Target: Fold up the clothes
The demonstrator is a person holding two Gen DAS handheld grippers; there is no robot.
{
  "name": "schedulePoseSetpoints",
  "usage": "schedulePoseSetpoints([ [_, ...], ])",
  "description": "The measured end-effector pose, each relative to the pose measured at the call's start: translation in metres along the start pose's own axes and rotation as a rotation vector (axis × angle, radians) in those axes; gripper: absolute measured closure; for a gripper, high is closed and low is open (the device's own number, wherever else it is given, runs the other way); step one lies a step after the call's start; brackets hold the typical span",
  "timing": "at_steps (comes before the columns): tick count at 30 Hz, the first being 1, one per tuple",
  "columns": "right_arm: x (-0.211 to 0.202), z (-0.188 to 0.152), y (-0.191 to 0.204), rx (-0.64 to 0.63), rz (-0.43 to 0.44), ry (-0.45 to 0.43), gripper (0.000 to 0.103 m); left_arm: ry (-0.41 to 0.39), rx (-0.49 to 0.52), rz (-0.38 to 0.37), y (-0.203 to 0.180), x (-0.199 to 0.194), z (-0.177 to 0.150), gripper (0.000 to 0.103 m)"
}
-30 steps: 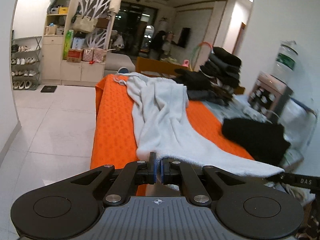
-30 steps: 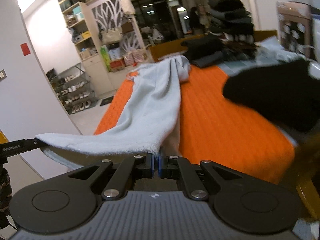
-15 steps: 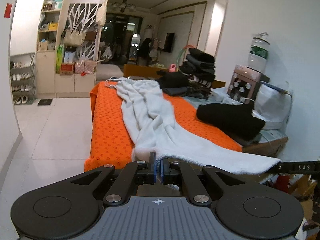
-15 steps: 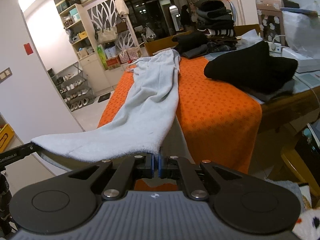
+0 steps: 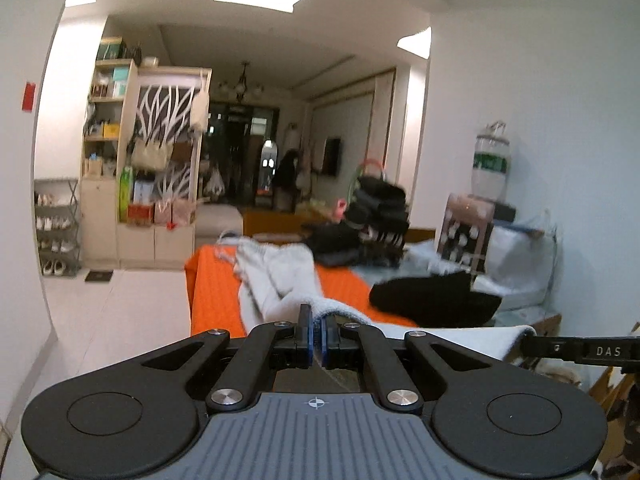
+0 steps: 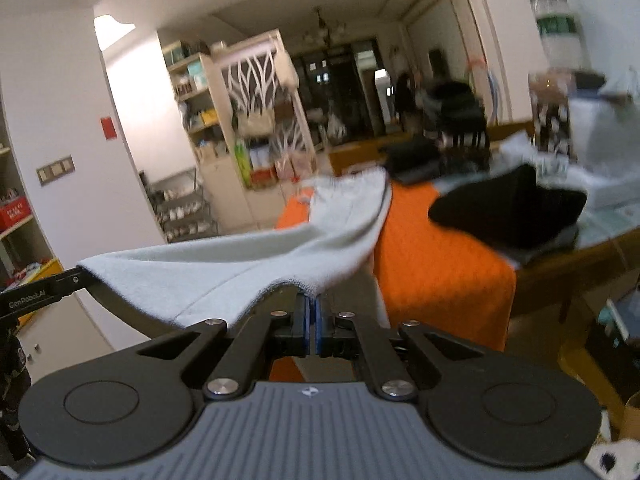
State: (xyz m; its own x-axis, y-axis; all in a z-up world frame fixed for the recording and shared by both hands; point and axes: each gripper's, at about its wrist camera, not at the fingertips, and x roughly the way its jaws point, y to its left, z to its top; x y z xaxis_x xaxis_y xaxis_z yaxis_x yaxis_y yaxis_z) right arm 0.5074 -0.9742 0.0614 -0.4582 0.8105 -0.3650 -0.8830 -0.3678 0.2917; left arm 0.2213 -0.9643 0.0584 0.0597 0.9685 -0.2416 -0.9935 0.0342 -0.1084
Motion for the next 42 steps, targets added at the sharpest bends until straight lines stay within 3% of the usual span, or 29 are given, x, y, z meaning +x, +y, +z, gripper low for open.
schedulePoseSetpoints([
  [3,-0.02,-0.006,-0.001,0.002,-0.025,-0.013,0.1,0.025,0.008,-0.001,-0.007,-0.013,-0.013,0.097],
  [7,-0.024,-0.047,-0.011,0.001,-0.081,0.114,0.098,0.146,0.074,0.014,-0.006,-0.022,-0.066,0.093],
  [11,-0.021,-0.074,-0.012,0.023,-0.1,0.204,0.097,0.291,0.057,0.024,0.011,-0.036,-0.113,0.085],
  [15,-0.018,-0.092,-0.01,0.05,-0.107,0.267,0.097,0.363,0.013,0.063,0.041,-0.044,-0.133,0.075],
  [18,0.005,-0.094,0.001,0.061,-0.106,0.284,0.093,0.357,-0.006,0.065,0.079,-0.03,-0.122,0.07],
  [20,0.025,-0.087,0.004,0.072,-0.106,0.284,0.081,0.353,-0.02,0.066,0.103,-0.02,-0.115,0.068],
  [25,0.09,-0.067,0.028,0.068,-0.131,0.265,0.068,0.343,-0.051,0.064,0.166,0.005,-0.096,0.055],
  [31,0.178,-0.032,0.07,0.125,-0.199,0.216,0.051,0.343,-0.035,-0.062,0.258,0.063,-0.048,0.038],
  [34,0.222,-0.016,0.09,0.161,-0.236,0.179,0.047,0.345,-0.01,-0.132,0.3,0.097,-0.026,0.032],
  [42,0.337,0.027,0.13,0.187,-0.308,0.126,0.035,0.354,-0.012,-0.284,0.387,0.218,0.024,0.023],
])
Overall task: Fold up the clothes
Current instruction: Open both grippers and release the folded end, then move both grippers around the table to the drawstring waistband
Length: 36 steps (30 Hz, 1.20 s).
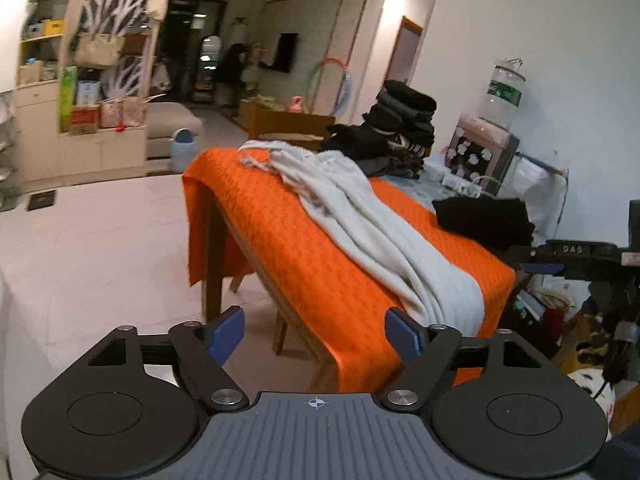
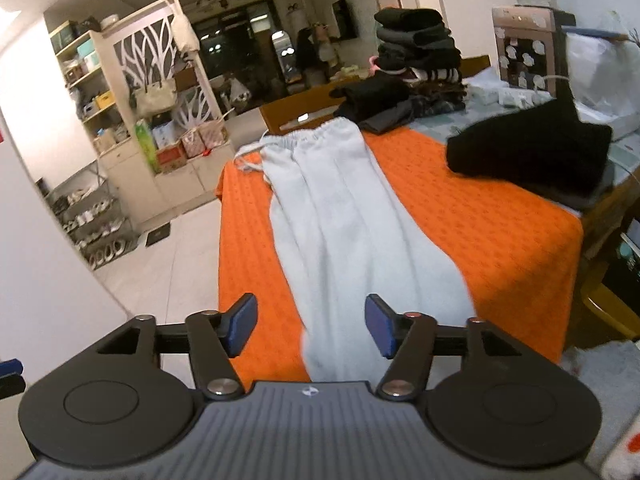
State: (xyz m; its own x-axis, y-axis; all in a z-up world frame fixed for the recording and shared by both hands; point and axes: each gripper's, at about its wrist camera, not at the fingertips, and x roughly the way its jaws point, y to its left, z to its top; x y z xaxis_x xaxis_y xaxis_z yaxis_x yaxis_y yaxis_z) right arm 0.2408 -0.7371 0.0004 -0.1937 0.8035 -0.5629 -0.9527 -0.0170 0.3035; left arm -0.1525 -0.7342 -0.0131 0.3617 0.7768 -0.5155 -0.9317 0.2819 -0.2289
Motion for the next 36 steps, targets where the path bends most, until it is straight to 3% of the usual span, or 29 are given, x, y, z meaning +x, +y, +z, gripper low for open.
schedulePoseSetpoints([
  [12,0.169,0.088,0.072,0.145,-0.149,-0.058,0.035,0.05,0.076,-0.179,0.145,0.169,0.167,0.022],
  [16,0.222,0.114,0.088,0.211,-0.206,-0.074,0.035,0.068,0.149,-0.216,0.187,0.229,0.223,0.022],
  [24,0.323,0.152,0.135,0.257,-0.321,-0.072,0.035,0.102,0.2,-0.337,0.267,0.358,0.306,0.021],
  [28,0.372,0.173,0.162,0.303,-0.41,-0.102,0.035,0.135,0.265,-0.438,0.3,0.425,0.347,0.021],
  [36,0.461,0.221,0.222,0.496,-0.642,-0.208,0.035,0.222,0.511,-0.73,0.332,0.559,0.451,0.021],
])
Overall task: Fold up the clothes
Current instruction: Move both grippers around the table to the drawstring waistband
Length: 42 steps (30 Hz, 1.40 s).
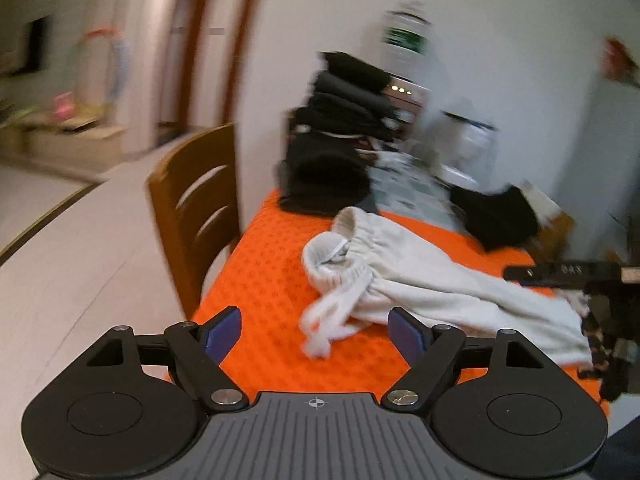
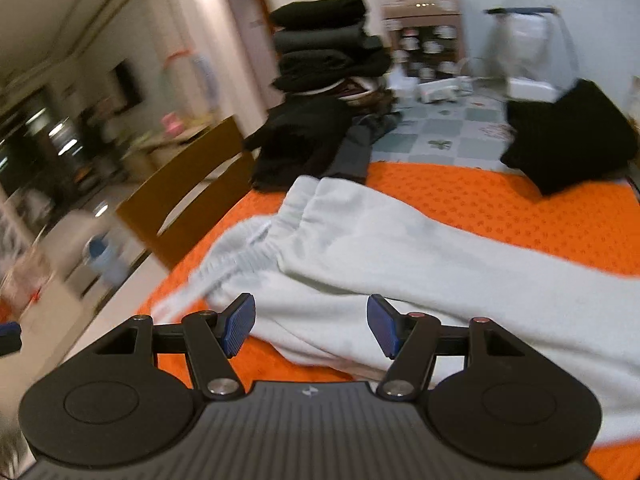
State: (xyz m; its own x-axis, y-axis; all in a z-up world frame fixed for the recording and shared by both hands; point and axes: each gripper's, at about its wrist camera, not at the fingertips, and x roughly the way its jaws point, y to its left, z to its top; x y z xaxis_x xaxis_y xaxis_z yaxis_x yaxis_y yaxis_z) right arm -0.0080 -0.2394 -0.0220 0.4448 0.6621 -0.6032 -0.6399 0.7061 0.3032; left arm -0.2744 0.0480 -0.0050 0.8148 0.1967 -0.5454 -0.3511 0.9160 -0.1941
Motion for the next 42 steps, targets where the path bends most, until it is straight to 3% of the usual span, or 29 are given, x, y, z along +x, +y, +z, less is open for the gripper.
schedulePoseSetpoints([
  [6,0.022,-0.009,0.067,0.118,-0.138,-0.055,0.034,0.039,0.15,-0.202,0.076,0.057,0.058,0.02],
  [12,0.05,-0.011,0.109,0.201,-0.263,-0.106,0.033,0.075,0.282,-0.356,0.11,0.136,0.112,0.02],
  [18,0.081,-0.003,0.138,0.288,-0.407,-0.143,0.033,0.096,0.478,-0.518,0.111,0.206,0.163,0.02],
  [27,0.125,0.0,0.176,0.435,-0.653,-0.152,0.032,0.136,0.678,-0.732,0.095,0.322,0.216,0.02],
  [34,0.168,0.005,0.205,0.544,-0.827,-0.153,0.032,0.168,0.896,-0.9,0.061,0.396,0.227,0.021],
  [40,0.225,0.004,0.212,0.593,-0.964,-0.073,0.032,0.178,1.022,-0.991,0.035,0.429,0.22,0.022],
  [42,0.229,0.004,0.217,0.61,-1.016,-0.083,0.032,0.18,1.05,-1.016,0.029,0.434,0.218,0.022],
])
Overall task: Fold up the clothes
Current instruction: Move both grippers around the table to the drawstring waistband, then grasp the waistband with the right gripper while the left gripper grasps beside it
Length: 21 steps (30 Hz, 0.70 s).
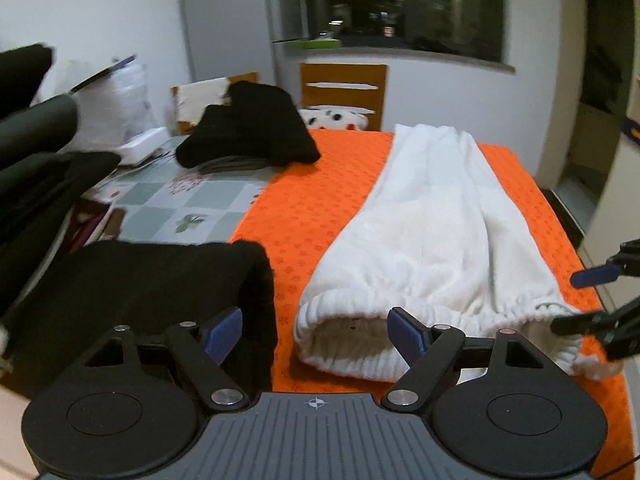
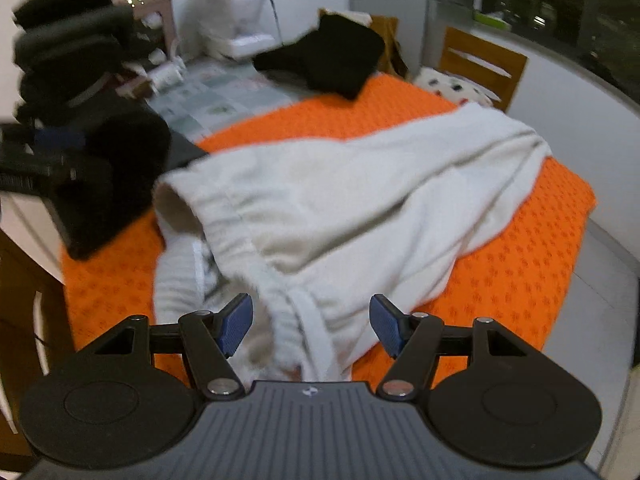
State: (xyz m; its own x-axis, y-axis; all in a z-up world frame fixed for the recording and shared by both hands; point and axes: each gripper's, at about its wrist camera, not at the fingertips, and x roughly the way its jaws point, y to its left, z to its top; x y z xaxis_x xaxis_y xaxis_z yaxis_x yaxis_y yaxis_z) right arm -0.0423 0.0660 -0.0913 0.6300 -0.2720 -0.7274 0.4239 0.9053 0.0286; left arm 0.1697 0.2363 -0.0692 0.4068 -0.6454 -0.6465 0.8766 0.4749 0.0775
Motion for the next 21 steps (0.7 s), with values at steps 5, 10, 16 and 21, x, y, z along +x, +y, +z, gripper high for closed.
schedulePoseSetpoints([
  [5,-0.009,-0.008,0.008,0.063,-0.121,-0.052,0.05,0.008,0.062,-0.071,0.001,0.019,0.0,0.022],
  [10,-0.019,-0.015,0.017,0.126,-0.242,-0.103,0.078,0.015,0.126,-0.143,0.0,0.038,-0.002,0.022],
  [16,-0.046,-0.031,0.013,0.272,-0.394,-0.189,0.081,0.022,0.177,-0.2,-0.014,0.06,-0.008,0.021],
  [21,-0.045,-0.071,-0.018,0.447,-0.427,-0.135,0.083,0.045,0.166,-0.217,-0.033,0.074,-0.025,0.023],
])
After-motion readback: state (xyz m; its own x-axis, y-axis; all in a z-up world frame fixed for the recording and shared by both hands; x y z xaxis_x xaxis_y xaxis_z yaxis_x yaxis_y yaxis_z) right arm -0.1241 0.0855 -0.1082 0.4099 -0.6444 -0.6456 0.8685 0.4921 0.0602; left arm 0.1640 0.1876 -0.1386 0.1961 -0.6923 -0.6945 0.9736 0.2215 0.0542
